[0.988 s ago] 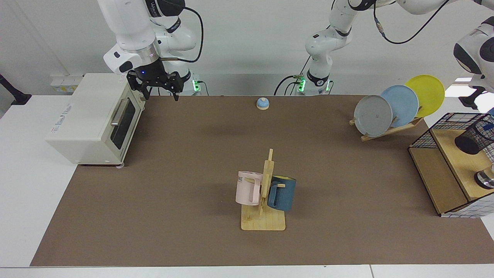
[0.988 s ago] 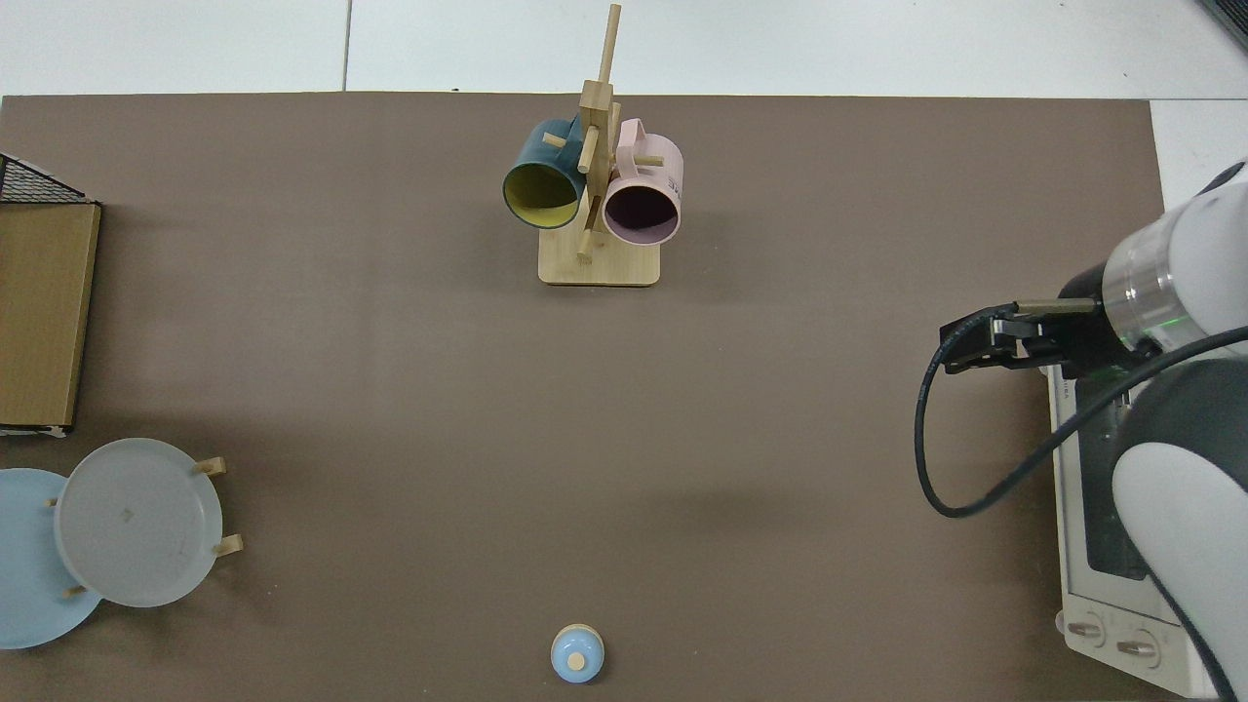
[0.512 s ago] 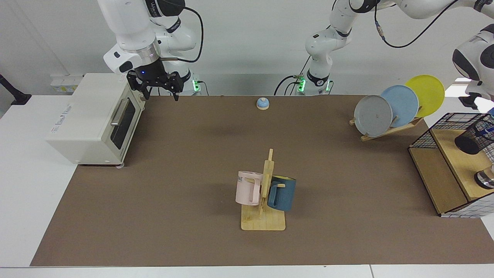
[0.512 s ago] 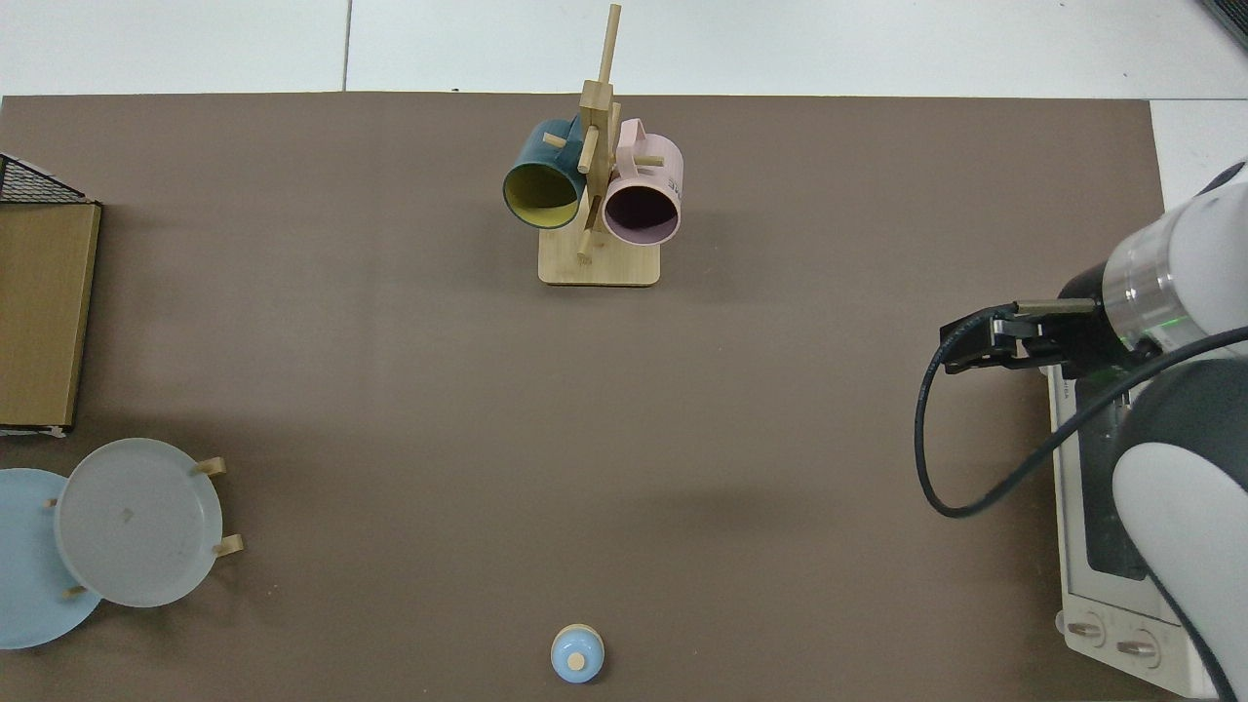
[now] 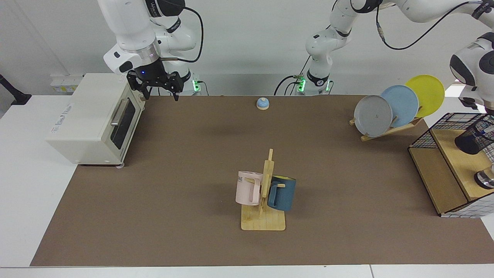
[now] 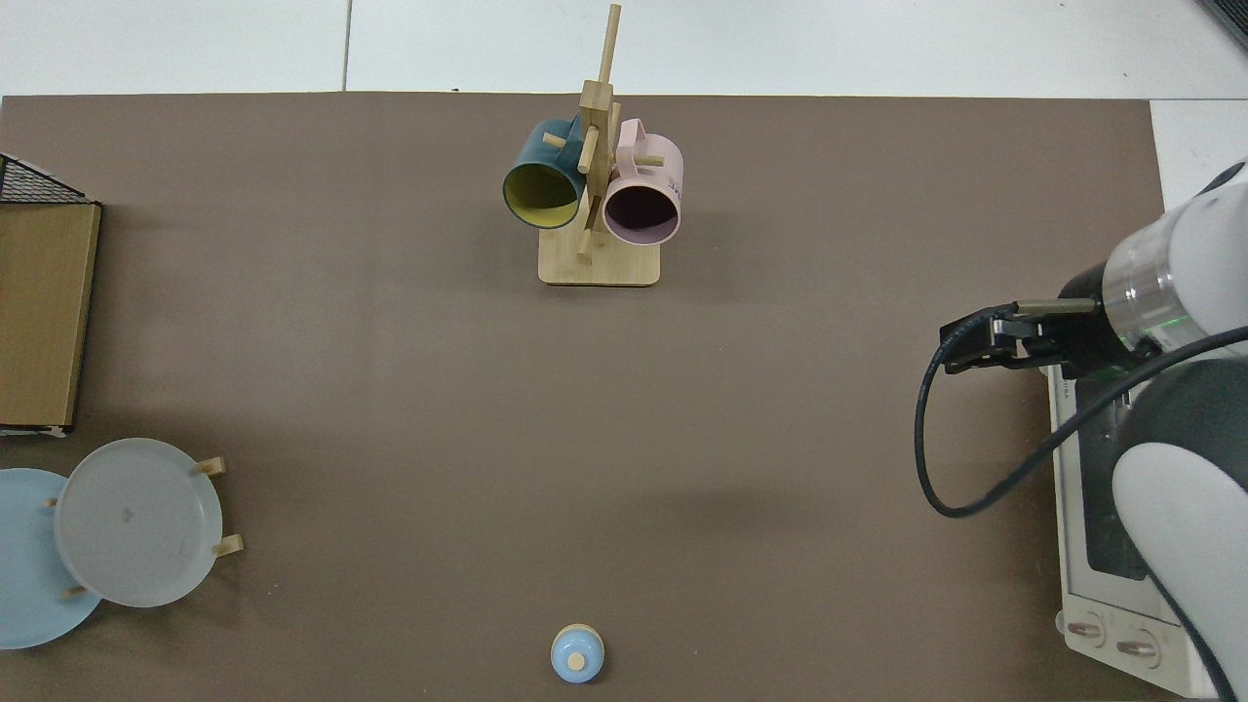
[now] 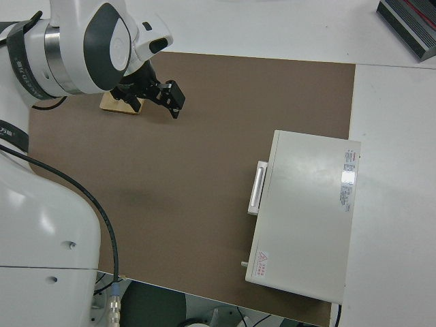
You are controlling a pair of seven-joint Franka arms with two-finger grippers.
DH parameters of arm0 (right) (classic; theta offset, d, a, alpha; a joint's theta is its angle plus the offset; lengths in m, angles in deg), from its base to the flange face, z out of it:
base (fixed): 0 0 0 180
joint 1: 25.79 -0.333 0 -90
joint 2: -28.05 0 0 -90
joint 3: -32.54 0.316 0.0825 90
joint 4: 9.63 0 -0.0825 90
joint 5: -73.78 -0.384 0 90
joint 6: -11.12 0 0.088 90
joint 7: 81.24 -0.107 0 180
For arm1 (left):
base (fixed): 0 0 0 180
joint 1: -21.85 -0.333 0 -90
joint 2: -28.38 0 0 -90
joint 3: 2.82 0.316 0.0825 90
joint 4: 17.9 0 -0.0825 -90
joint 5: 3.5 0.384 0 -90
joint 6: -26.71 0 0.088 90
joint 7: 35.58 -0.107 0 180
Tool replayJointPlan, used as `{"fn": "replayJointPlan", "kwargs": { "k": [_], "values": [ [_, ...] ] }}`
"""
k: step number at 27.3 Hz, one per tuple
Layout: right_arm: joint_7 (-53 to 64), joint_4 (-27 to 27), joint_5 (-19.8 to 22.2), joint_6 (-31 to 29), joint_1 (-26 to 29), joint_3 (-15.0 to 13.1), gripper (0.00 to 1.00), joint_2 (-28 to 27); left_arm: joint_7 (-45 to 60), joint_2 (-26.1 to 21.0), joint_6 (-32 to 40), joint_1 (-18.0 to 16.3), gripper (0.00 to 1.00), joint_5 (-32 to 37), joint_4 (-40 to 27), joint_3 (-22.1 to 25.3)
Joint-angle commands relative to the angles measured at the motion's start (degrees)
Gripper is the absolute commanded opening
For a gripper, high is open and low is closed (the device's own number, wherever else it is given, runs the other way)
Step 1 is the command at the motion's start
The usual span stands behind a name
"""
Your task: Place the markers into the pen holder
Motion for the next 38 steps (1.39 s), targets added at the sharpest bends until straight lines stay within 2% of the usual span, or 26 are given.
{"fn": "replayJointPlan", "kwargs": {
  "k": [1, 5, 7, 15, 17, 20, 24, 27, 33, 38],
  "values": [
    [-0.88, -0.31, -0.97, -0.06, 1.19, 0.87, 1.00, 0.28, -0.13, 0.55, -1.43, -0.89, 0.05, -1.65, -0.97, -0.26],
    [-0.88, -0.31, -0.97, -0.06, 1.19, 0.87, 1.00, 0.28, -0.48, 0.54, -1.43, -0.63, 0.49, -1.74, -0.89, -0.25],
    [-0.88, -0.31, -0.97, -0.06, 1.19, 0.87, 1.00, 0.28, -0.48, 0.46, -1.43, -0.28, 0.63, -1.74, -0.80, 0.01],
    [-0.88, -0.31, -0.97, -0.06, 1.19, 0.87, 1.00, 0.28, -0.48, 0.63, -1.17, 1.04, 0.77, -1.74, 0.25, 0.19],
    [-0.88, -0.31, -0.97, -0.06, 1.19, 0.87, 1.00, 0.28, -0.48, 0.81, -0.56, 2.01, 0.82, -1.74, 1.04, 0.45],
    [-0.88, -0.31, -0.97, -0.06, 1.19, 0.87, 1.00, 0.28, -0.57, 1.25, -0.29, 3.06, 0.85, -1.74, 2.36, 0.62],
    [-0.88, -0.31, -0.97, -0.06, 1.19, 0.87, 1.00, 0.28, -0.66, 2.04, 0.67, 4.73, 0.98, -1.91, 4.65, 1.50],
    [-0.88, -0.31, -0.97, -0.06, 1.19, 0.87, 1.00, 0.28, -0.05, 3.61, 1.81, 7.54, 1.00, -4.01, 4.74, 2.99],
    [-0.88, -0.31, -0.97, -0.06, 1.19, 0.87, 1.00, 0.28, 3.55, 8.44, 7.52, 14.31, 1.00, -12.63, 4.74, 8.26],
    [-0.88, -0.31, -0.97, -0.06, 1.19, 0.87, 1.00, 0.28, 10.93, 13.46, 14.90, 17.21, 1.00, -18.25, 4.65, 8.18]
  ]
}}
